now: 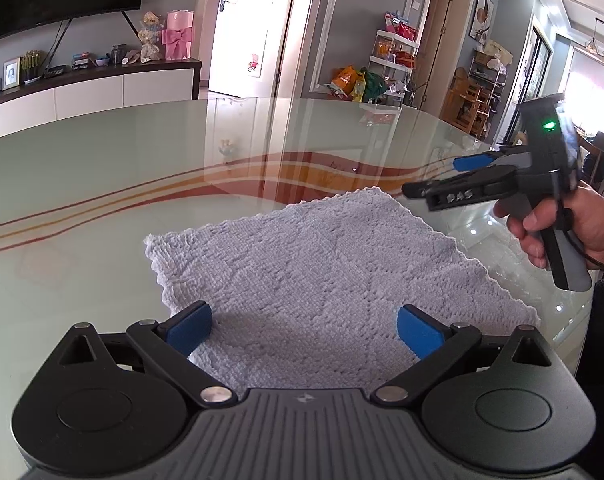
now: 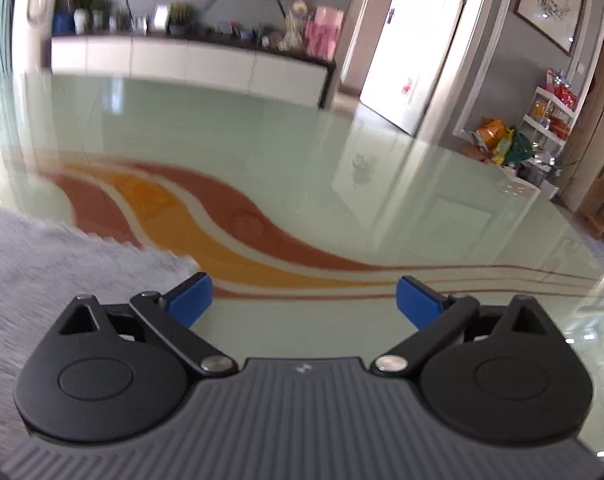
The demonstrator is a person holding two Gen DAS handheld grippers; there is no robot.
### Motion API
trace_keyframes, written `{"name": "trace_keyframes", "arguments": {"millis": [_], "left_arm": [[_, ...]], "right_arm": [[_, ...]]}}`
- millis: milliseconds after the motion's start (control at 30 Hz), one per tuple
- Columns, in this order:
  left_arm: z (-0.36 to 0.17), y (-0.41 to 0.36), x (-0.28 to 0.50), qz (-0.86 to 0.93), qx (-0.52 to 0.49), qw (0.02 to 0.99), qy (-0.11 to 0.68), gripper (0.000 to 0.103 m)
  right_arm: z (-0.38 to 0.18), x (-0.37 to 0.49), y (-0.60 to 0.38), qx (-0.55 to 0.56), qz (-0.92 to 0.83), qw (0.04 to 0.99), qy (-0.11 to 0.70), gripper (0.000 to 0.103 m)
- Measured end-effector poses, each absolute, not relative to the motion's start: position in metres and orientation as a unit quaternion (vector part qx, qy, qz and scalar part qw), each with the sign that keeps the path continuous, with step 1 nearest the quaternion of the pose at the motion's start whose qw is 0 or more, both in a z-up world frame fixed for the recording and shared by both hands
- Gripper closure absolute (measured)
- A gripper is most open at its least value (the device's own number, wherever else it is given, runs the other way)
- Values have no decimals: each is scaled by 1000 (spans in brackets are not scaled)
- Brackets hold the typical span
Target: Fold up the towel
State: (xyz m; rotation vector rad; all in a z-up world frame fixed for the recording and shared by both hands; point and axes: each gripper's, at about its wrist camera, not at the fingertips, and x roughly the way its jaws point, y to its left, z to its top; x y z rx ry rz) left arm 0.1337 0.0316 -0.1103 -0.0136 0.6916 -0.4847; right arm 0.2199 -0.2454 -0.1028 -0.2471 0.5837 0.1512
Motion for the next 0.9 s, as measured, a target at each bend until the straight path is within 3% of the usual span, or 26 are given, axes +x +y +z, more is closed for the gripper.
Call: {"name": "trace_keyframes", "arguments": {"millis": [167,567,900], "left_arm": [[-110,32,134,-235,-7,912,336,3],[-108,34,135,-228,-8,913,337,5],[-102,38,161,-190,-28,919,344,5]], "right_arm": [[-107,202,-220,-146,157,933,289,2],[-107,190,-252,-153,89,944,280,2],[-117,178,-209,-161,141,933,288,0]]}}
